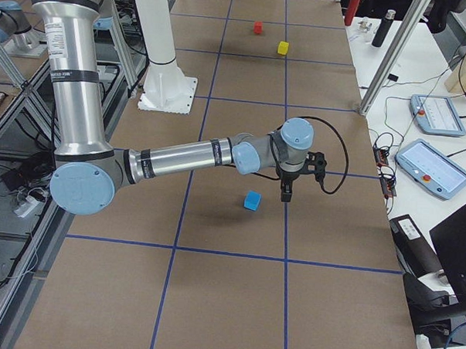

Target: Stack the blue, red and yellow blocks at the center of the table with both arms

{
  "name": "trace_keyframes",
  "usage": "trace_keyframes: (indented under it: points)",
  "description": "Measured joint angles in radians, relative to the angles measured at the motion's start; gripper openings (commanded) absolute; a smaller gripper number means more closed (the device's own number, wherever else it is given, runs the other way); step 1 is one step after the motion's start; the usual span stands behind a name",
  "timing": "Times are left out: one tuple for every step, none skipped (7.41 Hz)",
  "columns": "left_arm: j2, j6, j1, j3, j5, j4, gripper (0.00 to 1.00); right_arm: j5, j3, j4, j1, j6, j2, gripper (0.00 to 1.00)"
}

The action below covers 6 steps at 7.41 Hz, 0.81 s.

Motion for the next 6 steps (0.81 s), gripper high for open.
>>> trace_keyframes:
  points:
    - [0.0,-0.001,0.0,0.0,-0.001,0.0,1.0,-0.03,0.002,0.061,-0.061,0.107,-0.017,1.0]
    - [0.0,-0.003,0.0,0.0,-0.002,0.0,1.0,-0.05,0.002,0.125,-0.101,0.176,-0.056,1.0]
    - [0.0,-0.004,0.0,0.003,-0.003,0.0,1.0,-0.06,0.0,0.166,-0.123,0.216,-0.091,1.0]
    - [0.0,-0.004,0.0,0.004,-0.004,0.0,1.0,-0.066,-0.004,0.184,-0.146,0.248,-0.111,1.0]
    - [0.0,-0.004,0.0,0.005,-0.004,0.0,1.0,-0.07,-0.009,0.189,-0.172,0.27,-0.121,1.0]
    - [0.001,-0.003,0.0,0.007,-0.005,0.0,1.0,-0.072,-0.017,0.19,-0.2,0.279,-0.126,1.0]
